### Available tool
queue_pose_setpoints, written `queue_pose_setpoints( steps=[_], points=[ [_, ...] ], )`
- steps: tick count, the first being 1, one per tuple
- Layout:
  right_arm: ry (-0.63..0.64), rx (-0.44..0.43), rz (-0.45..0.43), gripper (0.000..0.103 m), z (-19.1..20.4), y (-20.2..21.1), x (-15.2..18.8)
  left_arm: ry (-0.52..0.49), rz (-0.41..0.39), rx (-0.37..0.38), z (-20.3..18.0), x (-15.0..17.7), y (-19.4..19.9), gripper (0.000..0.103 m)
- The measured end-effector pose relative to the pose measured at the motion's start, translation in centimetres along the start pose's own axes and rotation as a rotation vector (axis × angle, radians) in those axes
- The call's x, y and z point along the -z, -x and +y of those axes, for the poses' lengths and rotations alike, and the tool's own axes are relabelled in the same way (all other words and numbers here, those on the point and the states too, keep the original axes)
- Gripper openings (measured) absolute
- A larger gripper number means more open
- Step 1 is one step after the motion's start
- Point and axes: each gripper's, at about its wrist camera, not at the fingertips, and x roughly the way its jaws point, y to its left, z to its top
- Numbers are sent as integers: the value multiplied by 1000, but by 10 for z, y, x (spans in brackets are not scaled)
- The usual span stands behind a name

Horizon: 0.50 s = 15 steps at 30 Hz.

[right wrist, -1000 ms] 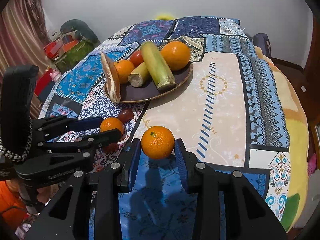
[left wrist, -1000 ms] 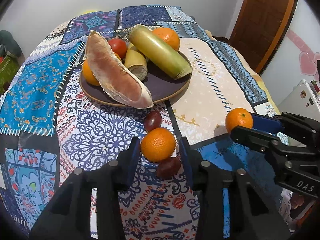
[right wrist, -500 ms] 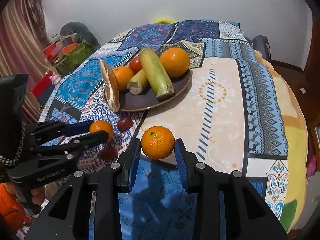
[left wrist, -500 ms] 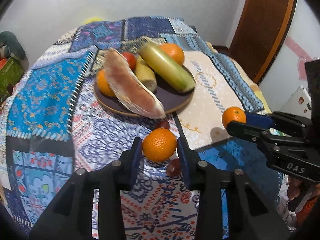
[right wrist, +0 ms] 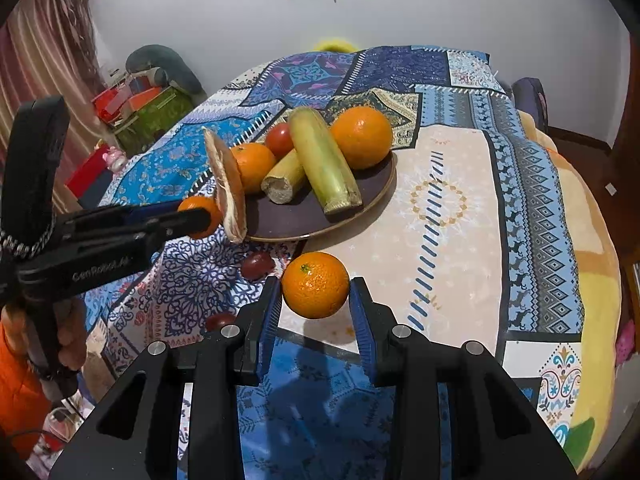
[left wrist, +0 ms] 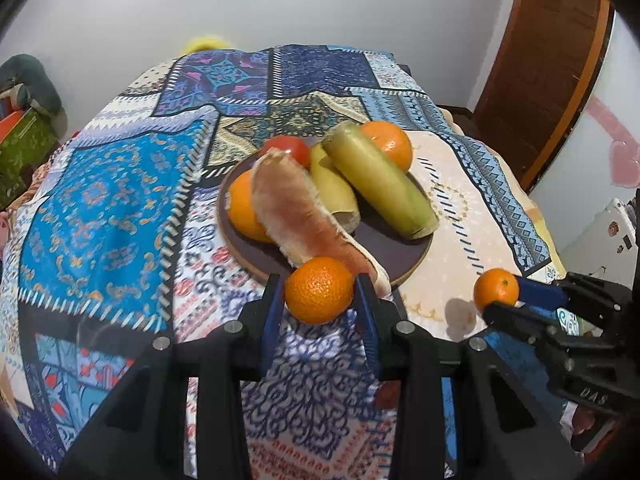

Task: Organize fruits
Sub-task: 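Carry both small oranges onto the purple plate and open both tools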

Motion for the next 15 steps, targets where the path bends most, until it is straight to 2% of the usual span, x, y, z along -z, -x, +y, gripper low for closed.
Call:
queue_pose_setpoints(
  steps=[8, 15],
  points=[
    [-7, 3, 2, 32, -5, -3, -4, -21, 1, 14, -8, -7, -12, 36],
    [4, 1, -5, 32, -1, -4, -10, -24, -13, 23, -2, 2, 6, 35]
  ],
)
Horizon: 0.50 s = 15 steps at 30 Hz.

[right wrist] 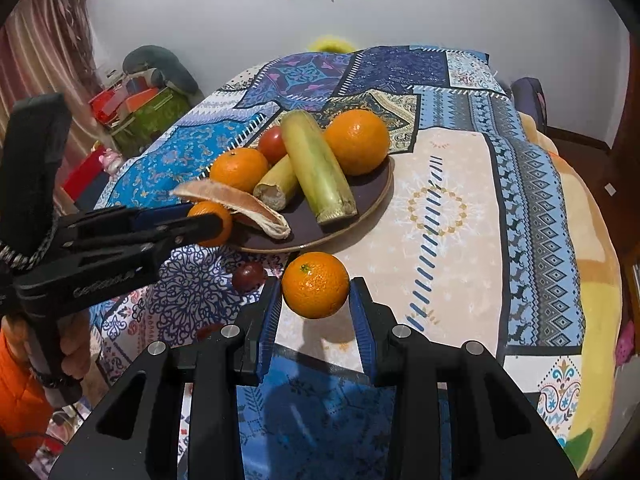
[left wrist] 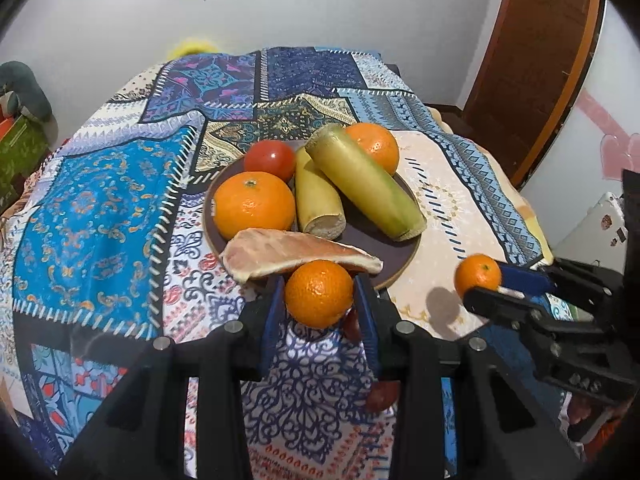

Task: Organize fruits
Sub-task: 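Carry both small oranges onto the purple plate and open both tools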

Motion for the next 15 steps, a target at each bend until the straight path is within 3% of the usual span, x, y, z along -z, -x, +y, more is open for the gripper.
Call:
queue_pose_setpoints(
  steps=[8, 15],
  points=[
    [23, -8, -18, 32, 11, -4, -12, 6, -69, -7, 10, -8, 30, 35],
    [53, -16, -40, 32, 21, -15, -33, 23, -65, 4, 18, -24, 16, 35]
  ],
)
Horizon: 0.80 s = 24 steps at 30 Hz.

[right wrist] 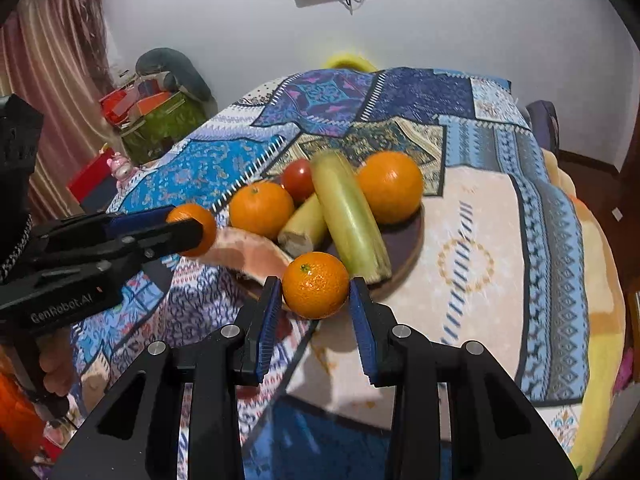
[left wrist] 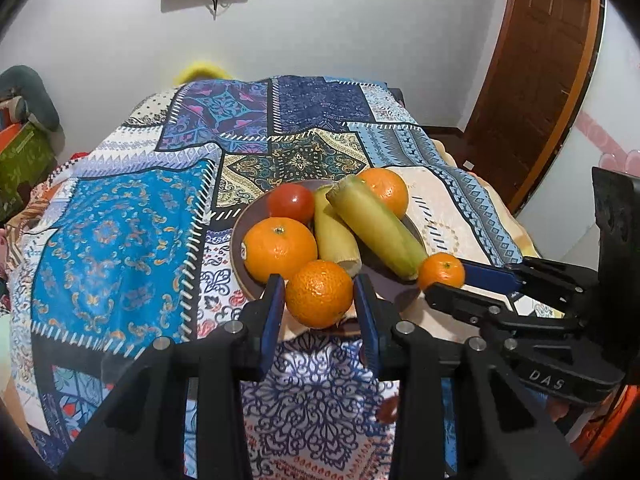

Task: Organize fruits
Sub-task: 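Carry both small oranges onto the purple plate and open both tools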

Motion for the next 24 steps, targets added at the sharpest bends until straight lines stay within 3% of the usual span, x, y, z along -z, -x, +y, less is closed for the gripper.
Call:
queue_pose_setpoints(
  steps=[16, 24],
  points=[
    [65, 5, 24, 32, 6, -38, -13, -4, 29, 11, 7, -10, -39, 36],
    [54, -25, 52, 32, 2, -45, -11, -27, 13, 4, 2, -10, -34, 36]
  ],
)
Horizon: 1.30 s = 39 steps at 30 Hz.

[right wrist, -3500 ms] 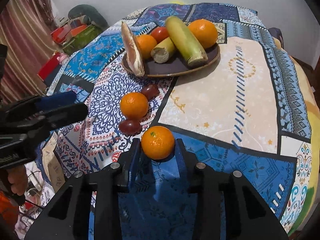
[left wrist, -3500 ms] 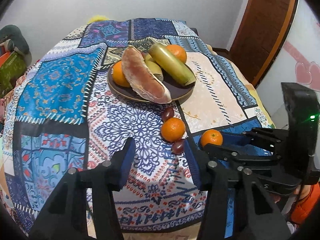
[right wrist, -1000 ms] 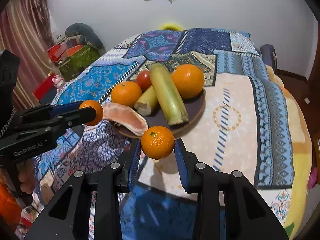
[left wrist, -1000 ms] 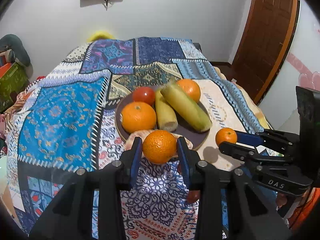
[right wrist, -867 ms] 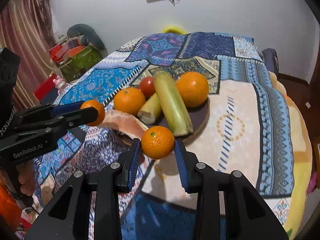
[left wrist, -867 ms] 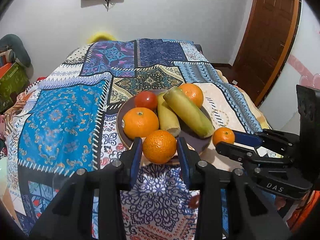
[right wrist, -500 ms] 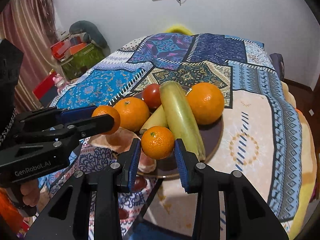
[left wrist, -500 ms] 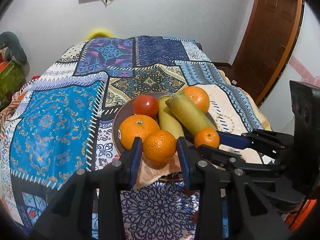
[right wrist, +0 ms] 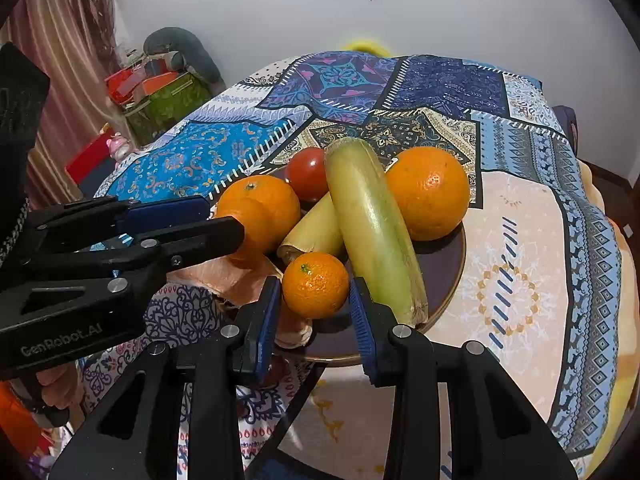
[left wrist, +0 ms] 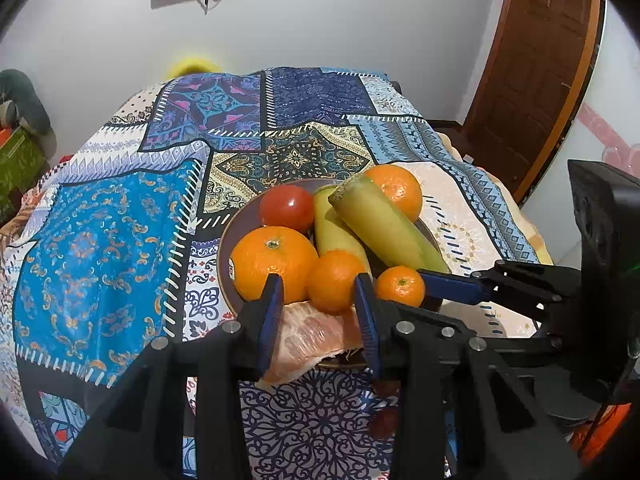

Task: Organize fruits
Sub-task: 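Carry both small oranges onto the purple plate and open both tools, then grasp a dark red grape with the left tool while the right tool grasps another grape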

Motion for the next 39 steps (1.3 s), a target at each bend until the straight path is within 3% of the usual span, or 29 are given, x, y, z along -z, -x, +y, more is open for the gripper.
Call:
queue_pose_setpoints(
  steps=[8, 22, 30, 39],
  points=[
    [9, 19, -15, 38, 0, 10, 0, -9, -8, -5, -7, 7, 17, 36],
    [-10, 78, -70, 38, -3, 60, 12, 11, 2, -5, -22, 35, 51, 36],
    [0, 105, -77, 39, 0, 85, 27, -11, 86, 13, -40, 65, 47, 36],
    [-1, 103, -49, 39, -3, 84, 39, 1, 164, 30, -52, 86, 18, 36]
  ],
)
